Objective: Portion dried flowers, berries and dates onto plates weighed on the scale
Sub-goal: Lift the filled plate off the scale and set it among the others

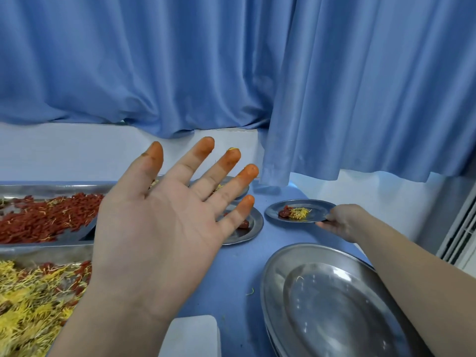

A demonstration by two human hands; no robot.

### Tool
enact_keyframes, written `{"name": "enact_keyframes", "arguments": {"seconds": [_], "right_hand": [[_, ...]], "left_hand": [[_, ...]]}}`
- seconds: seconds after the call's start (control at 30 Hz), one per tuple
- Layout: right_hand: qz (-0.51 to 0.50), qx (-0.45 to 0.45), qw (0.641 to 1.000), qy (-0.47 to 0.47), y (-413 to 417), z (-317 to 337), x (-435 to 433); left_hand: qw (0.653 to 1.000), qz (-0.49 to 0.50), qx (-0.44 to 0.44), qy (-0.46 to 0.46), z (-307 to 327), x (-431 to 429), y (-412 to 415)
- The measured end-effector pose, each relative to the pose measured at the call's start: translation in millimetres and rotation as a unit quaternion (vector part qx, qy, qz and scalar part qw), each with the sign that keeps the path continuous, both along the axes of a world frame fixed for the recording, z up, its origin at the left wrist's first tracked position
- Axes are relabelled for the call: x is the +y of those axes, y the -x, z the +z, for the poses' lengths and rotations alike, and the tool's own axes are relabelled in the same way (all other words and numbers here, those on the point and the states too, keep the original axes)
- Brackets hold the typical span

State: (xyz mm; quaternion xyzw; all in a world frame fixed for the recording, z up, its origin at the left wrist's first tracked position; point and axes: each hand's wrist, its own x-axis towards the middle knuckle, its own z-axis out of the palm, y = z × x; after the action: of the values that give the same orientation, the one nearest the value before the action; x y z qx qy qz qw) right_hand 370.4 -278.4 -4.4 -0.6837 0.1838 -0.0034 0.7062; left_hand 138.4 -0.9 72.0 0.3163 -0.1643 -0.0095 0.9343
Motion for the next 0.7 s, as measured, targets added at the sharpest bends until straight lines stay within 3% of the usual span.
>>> {"name": "enact_keyframes", "arguments": {"seconds": [0.2,0.33,0.7], "right_hand": [[0.035,0.059,0.997,0.028,-14,14,19],[0.059,0.098,0.993,-0.010,-25,15,37],[0.031,0.065,0.997,-0.024,-79,19,84]], "left_hand": [[0.999,0.016,0.016,0.028,-1,4,1],[0.999,0.022,0.016,0.035,0,7,-1],[0.996,0.033,0.044,0.070,-3,16,-10]]}}
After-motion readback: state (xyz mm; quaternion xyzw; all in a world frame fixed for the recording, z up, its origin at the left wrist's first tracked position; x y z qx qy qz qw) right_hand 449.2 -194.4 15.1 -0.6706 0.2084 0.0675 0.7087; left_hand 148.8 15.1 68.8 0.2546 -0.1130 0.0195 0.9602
